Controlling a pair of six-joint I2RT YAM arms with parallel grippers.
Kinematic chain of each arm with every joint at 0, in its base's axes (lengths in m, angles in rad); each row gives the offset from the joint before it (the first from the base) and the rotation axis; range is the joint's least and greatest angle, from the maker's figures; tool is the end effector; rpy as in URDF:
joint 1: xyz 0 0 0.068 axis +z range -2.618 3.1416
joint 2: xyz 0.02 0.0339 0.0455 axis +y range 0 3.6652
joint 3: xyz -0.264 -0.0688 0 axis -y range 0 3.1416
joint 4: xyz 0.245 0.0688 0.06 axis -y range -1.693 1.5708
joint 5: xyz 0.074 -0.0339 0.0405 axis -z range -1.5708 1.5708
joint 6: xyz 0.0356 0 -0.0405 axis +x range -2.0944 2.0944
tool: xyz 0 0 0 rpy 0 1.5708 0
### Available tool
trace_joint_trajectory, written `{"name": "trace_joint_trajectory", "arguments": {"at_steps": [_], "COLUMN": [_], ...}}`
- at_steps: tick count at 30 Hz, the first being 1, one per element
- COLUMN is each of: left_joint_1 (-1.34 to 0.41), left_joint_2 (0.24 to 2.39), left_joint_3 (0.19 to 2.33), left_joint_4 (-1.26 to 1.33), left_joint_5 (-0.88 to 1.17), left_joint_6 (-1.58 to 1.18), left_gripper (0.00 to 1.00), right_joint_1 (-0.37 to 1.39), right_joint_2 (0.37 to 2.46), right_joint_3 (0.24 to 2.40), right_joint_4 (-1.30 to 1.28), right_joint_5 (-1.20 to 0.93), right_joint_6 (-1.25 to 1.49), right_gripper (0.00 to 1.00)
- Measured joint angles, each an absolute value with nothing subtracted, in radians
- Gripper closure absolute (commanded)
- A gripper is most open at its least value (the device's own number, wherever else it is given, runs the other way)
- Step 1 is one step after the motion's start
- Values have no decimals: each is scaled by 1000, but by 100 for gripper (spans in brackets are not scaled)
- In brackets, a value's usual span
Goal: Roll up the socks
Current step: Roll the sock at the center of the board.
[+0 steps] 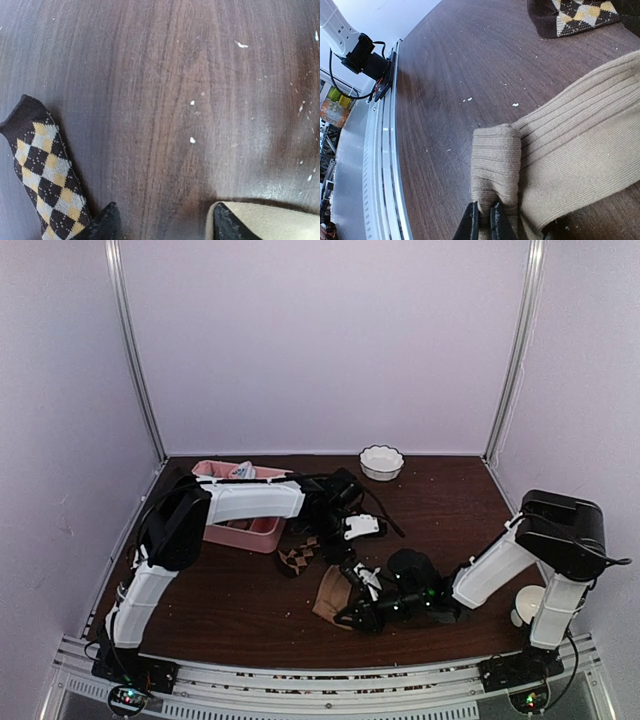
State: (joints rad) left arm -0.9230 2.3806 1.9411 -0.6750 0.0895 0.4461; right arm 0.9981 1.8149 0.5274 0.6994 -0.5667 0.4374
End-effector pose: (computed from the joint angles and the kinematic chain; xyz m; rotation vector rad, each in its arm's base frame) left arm 0.3032 -0.4059 0.1474 1.7333 2.0791 -0.2662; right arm 0.1446 0.2595 0.0935 -1.0206 2.1967 1.3673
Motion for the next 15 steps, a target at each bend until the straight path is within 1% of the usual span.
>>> {"name": "trace_joint_trajectory", "arguments": {"at_steps": [1, 2, 3, 11, 12, 15], "left_joint_1": [-923, -923, -922, -892, -883, -855], "left_joint_2": [2381, 2381, 2378, 2286, 2268, 2194], "left_joint_3": [1941, 1941, 1938, 1863, 1855, 1801], "left_joint_4": [-677, -678, -674, -682, -682, -665], "left_joint_5": [89, 89, 88, 105, 117, 153], "left_joint_6": [447, 449, 455, 483, 485, 493], "left_gripper": [16, 4, 2, 2, 3, 9], "right_joint_1": [998, 998, 998, 997, 997, 997], "right_joint_2": [1815, 1815, 1816, 1840, 1843, 1849], "right_joint_3": [533, 538, 543, 622, 630, 645], "right_joint_4": [691, 681, 673, 572, 562, 540], "right_joint_5": [-567, -567, -567, -572, -573, -574], "right_joint_6": [446, 455, 464, 529, 538, 572], "right_gripper": [100, 100, 100, 100, 100, 100]}}
